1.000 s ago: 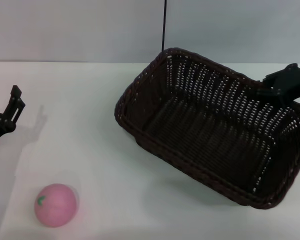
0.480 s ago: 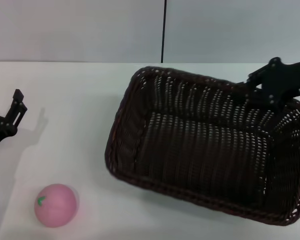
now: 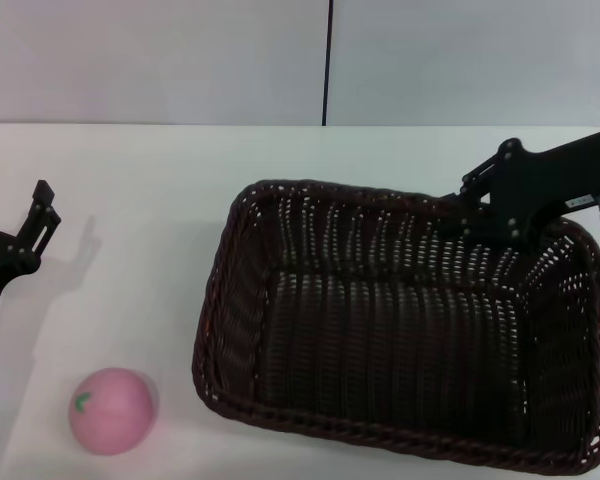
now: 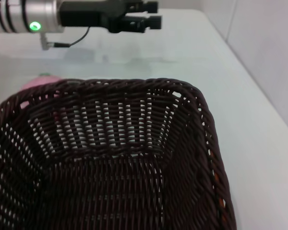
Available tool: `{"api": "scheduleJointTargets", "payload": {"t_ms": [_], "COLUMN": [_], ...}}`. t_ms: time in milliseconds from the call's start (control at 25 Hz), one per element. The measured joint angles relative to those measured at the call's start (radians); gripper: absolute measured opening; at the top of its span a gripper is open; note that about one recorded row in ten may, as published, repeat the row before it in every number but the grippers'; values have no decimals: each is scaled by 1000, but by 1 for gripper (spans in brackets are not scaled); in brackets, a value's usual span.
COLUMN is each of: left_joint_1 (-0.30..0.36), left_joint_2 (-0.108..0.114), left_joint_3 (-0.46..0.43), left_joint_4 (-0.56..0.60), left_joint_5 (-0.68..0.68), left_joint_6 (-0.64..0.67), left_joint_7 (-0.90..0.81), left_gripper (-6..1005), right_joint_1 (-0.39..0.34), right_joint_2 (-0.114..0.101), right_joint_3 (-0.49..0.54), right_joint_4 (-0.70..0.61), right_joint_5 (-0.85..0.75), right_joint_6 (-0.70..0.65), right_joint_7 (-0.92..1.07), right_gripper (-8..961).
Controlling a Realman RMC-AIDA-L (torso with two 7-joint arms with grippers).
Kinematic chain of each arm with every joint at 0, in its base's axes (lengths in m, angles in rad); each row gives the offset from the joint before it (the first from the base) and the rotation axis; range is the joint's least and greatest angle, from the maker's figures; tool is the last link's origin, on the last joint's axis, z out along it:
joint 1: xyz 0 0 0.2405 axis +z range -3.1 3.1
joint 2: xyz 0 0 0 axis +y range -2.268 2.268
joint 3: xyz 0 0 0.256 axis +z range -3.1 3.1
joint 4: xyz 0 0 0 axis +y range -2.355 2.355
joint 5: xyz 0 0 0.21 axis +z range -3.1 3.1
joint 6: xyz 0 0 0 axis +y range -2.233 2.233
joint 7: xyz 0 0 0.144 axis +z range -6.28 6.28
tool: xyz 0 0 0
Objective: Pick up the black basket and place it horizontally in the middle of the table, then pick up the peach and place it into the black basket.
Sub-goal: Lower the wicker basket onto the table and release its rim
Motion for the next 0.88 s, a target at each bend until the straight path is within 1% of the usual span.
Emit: {"api": "scheduleJointTargets", "payload": {"t_ms": [320, 440, 640, 880], "left_joint_1": [4, 6, 8, 17], "left_joint_2": [0, 0, 0, 0], "left_joint_3": [0, 0, 0, 0], "left_joint_4": [0, 0, 0, 0], "left_joint_5": [0, 0, 0, 0], "left_joint_6": [-2, -2, -3, 0], "left_joint_7": [1, 1, 1, 1], "left_gripper": [818, 818, 817, 816], "right_joint_1": [0, 0, 3, 4], "right_joint_2": [4, 9, 23, 32], "right_joint_3": [-16, -17, -17, -19], "right_joint_4": [-2, -5, -6, -6], "right_joint_5": [-1, 0, 1, 2], "right_joint_6": [55, 63, 78, 119], "right_joint_7": [-27, -54, -114, -161], "right_gripper": [207, 209, 213, 217]}}
